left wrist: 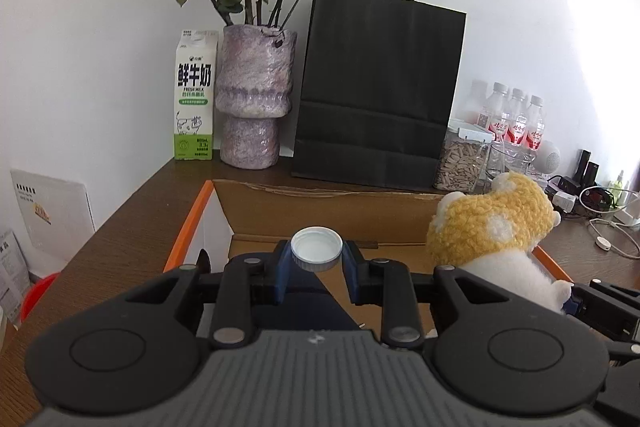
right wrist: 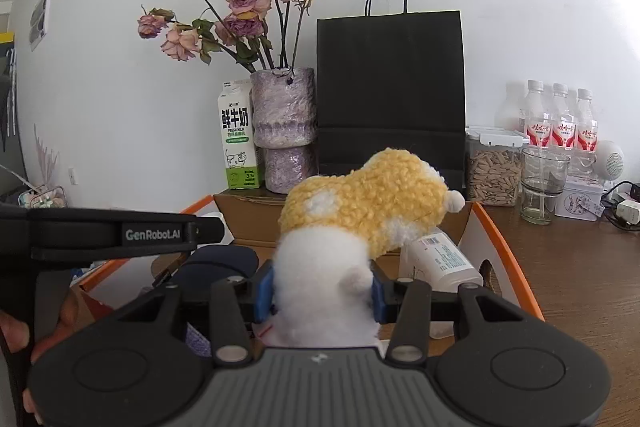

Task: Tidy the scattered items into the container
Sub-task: 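Carry white cap and plush sheep into the box and open both tools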

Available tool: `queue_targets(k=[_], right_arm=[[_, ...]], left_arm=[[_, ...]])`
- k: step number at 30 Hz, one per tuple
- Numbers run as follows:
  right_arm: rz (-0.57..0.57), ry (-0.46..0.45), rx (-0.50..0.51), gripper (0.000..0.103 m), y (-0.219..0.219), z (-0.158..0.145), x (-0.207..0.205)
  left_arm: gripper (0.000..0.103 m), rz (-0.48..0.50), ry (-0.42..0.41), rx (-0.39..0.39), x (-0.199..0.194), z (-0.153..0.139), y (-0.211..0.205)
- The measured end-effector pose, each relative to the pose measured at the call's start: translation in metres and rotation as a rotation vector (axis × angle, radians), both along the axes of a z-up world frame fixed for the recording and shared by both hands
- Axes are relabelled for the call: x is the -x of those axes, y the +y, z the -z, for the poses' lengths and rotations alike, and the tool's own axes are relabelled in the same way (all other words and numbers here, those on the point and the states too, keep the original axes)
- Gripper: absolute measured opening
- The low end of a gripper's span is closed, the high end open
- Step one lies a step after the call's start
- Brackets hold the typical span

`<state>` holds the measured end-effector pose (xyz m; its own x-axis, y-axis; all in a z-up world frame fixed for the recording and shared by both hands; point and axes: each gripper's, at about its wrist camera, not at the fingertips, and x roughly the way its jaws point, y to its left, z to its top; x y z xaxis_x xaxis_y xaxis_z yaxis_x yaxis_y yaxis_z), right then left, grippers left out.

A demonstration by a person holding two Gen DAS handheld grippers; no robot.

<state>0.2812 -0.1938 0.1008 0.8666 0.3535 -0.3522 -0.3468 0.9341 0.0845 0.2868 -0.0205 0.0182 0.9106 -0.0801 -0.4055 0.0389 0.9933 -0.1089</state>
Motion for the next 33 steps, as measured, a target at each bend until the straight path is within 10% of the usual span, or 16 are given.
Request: queue_targets(k=[15,17,20,33], right_arm=[[0.015,-0.001,-0.033,0.048,-0.004,0.004,-0.006],[0.023,-0.014,-0.015,0.05,-0.002,0.005,-0.004],[0.056,-0.052,0.013,0.096,-0.001,0.002,0.004],[0.086,-0.075,-0.007,0.103,-0.006,-0.006,0.019]], left_arm=[[0.029,-0.016,-0.039,-0.024,0.006,0.0,-0.006],[0.051,-0.037,-0.058,-0.03,0.01,-0.001,-0.005],[0.103,-0.089,-0.104,-0.035,0.018,-0.005,-0.004],[0.103,-0.169,-0.105,-0.012,0.026,-0.004,0.009]])
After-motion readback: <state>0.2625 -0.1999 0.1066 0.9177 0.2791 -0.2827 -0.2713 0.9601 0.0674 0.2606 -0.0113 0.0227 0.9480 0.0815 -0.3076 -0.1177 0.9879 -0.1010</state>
